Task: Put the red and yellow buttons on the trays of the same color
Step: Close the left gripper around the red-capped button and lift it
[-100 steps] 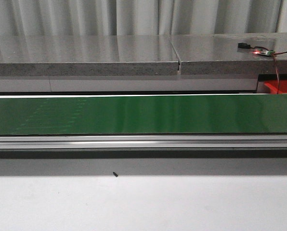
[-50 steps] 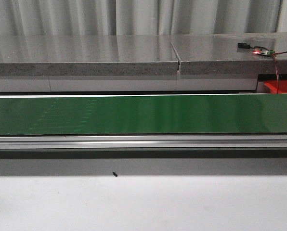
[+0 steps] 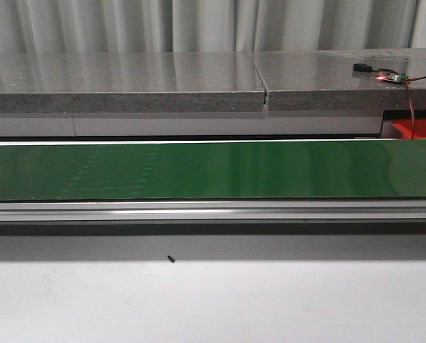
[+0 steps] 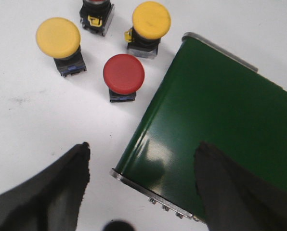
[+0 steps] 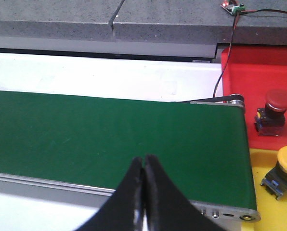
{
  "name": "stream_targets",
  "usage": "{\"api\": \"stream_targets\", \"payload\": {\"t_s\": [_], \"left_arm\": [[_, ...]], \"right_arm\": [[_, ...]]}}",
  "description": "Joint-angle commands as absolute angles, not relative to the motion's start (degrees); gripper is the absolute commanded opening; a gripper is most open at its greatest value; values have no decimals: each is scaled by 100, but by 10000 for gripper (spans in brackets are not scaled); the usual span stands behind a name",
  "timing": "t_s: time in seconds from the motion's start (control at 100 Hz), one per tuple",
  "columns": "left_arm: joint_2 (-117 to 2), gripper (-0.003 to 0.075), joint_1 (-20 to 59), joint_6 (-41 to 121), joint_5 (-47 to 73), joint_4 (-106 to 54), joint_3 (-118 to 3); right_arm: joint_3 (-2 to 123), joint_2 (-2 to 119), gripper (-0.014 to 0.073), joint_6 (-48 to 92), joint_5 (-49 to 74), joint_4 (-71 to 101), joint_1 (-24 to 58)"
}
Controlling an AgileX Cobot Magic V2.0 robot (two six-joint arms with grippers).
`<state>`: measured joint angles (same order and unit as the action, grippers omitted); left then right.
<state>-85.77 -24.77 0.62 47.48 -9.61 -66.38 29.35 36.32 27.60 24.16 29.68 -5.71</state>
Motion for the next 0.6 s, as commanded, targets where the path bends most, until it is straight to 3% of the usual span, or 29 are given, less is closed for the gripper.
{"api": "stream_targets", "payload": {"t_s": [0.0, 0.59], "left_arm": [[-8782, 462, -2526, 0, 4927, -1069, -7164], [-10796, 463, -2526, -247, 5987, -807, -9151]], "right_arm": [[3096, 3607, -67, 2821, 2037, 3085, -571], [3096, 3607, -67, 2821, 2037, 3091, -571]]}}
